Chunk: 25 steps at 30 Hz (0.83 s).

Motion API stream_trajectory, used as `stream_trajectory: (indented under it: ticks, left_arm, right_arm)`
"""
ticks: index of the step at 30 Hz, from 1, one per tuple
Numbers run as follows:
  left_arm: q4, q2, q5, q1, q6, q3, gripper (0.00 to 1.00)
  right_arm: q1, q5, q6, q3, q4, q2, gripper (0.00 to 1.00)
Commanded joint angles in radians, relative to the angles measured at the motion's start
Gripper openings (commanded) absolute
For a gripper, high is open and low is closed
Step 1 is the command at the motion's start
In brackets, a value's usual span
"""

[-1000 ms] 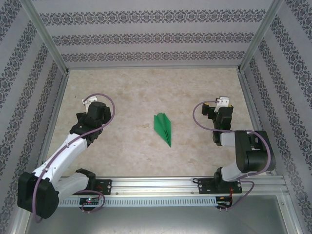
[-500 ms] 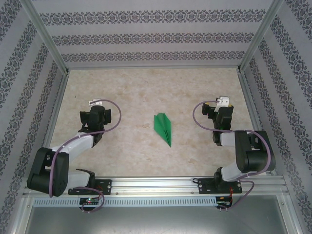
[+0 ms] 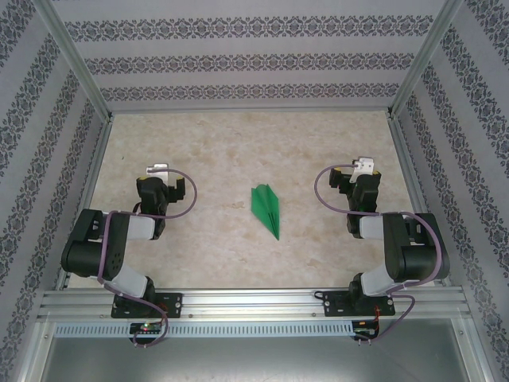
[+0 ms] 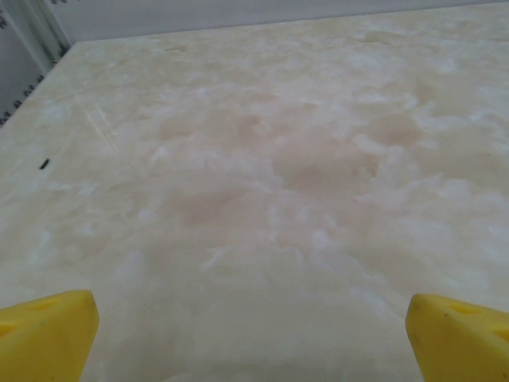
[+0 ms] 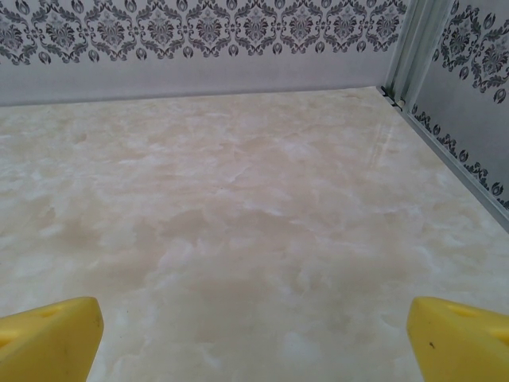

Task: Fold a paper plane with a square sheet of paper (pick it up from the middle)

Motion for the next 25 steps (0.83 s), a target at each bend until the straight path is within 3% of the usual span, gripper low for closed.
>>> stream_trajectory:
  ticks: [1, 25]
  left_arm:
    - [0.123, 0.006, 0.056, 0.018, 0.012, -0.003, 1.0]
    - [0.099, 0.003, 0.105, 0.021, 0.029, 0.007, 1.0]
  right_arm:
    - [0.007, 0.006, 0.008, 0.003, 0.036, -0.014, 0.98]
    - [0.006, 0.005, 0.007, 0.003, 0.036, -0.013, 0.98]
